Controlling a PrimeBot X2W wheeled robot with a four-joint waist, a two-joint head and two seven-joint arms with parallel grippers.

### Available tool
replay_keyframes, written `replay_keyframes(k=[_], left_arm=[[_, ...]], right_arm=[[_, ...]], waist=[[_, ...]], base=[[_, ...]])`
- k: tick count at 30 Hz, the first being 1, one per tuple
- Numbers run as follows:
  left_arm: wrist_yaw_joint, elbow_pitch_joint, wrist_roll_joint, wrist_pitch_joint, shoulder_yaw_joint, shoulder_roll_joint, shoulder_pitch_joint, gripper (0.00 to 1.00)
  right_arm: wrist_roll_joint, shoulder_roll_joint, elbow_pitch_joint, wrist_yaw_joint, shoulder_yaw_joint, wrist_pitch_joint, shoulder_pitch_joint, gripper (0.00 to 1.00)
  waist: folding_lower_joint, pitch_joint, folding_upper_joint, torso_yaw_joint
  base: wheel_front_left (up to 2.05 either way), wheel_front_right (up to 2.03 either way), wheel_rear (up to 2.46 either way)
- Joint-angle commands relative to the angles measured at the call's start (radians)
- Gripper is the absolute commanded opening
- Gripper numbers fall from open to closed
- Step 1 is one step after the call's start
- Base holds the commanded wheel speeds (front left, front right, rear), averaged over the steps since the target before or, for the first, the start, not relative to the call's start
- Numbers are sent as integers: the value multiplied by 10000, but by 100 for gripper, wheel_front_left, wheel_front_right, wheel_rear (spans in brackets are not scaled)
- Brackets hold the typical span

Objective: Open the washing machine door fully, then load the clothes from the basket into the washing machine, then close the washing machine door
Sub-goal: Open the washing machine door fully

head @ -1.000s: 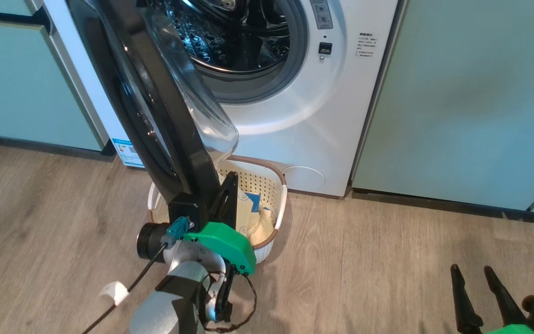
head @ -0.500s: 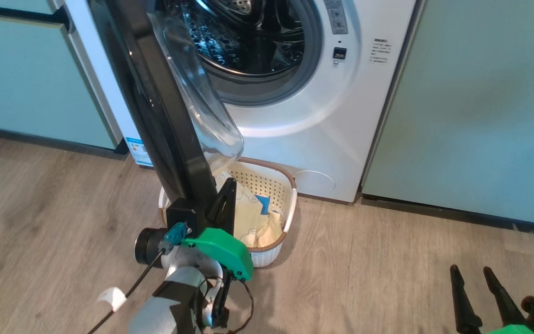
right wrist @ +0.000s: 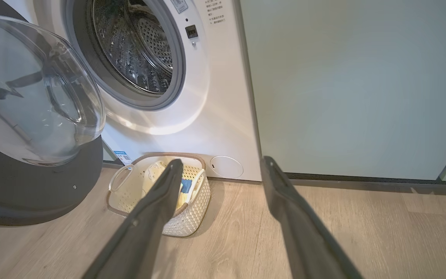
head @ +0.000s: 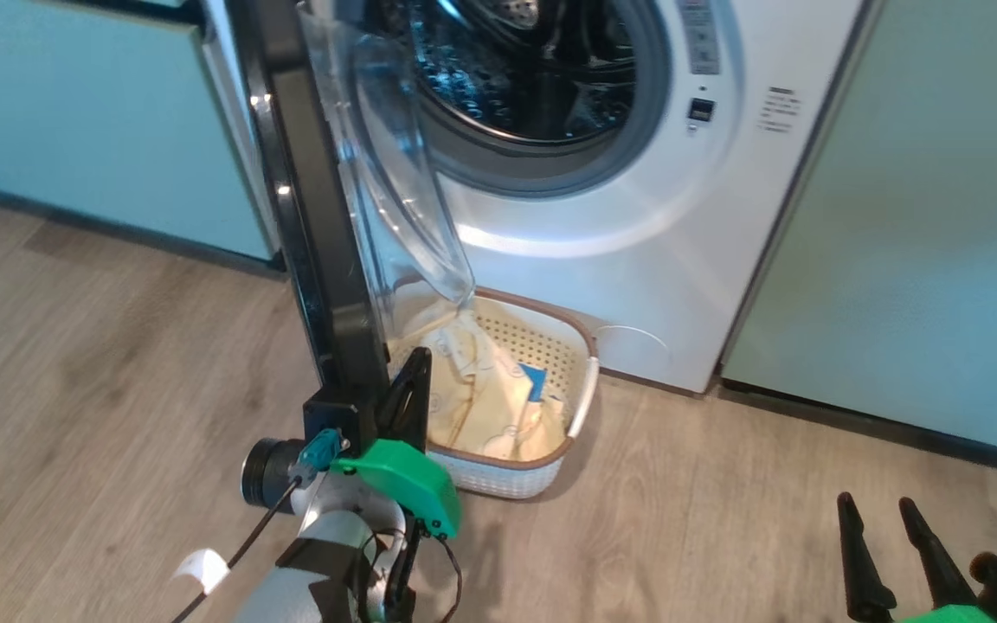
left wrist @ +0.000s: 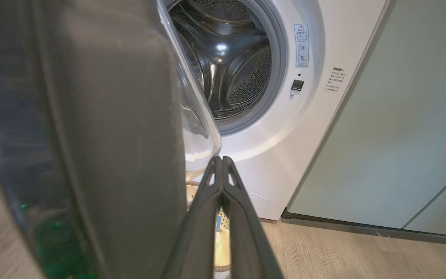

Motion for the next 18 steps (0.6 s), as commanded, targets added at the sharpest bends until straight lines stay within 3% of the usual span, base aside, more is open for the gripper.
replay_keyframes(k=[1,18], left_arm=[[-16,-229,87,-63,413,162,-228,0],[-141,-335,383,-63,1000,359,-90,0]], right_arm=[[68,-80,-292,-27,174,-95,-344,100],[63,35,-279,-27,215,-95,-334,100]], waist=[[0,-2,0,187],[0,-59,0,1412]], base=[[0,0,0],[0,0,0]])
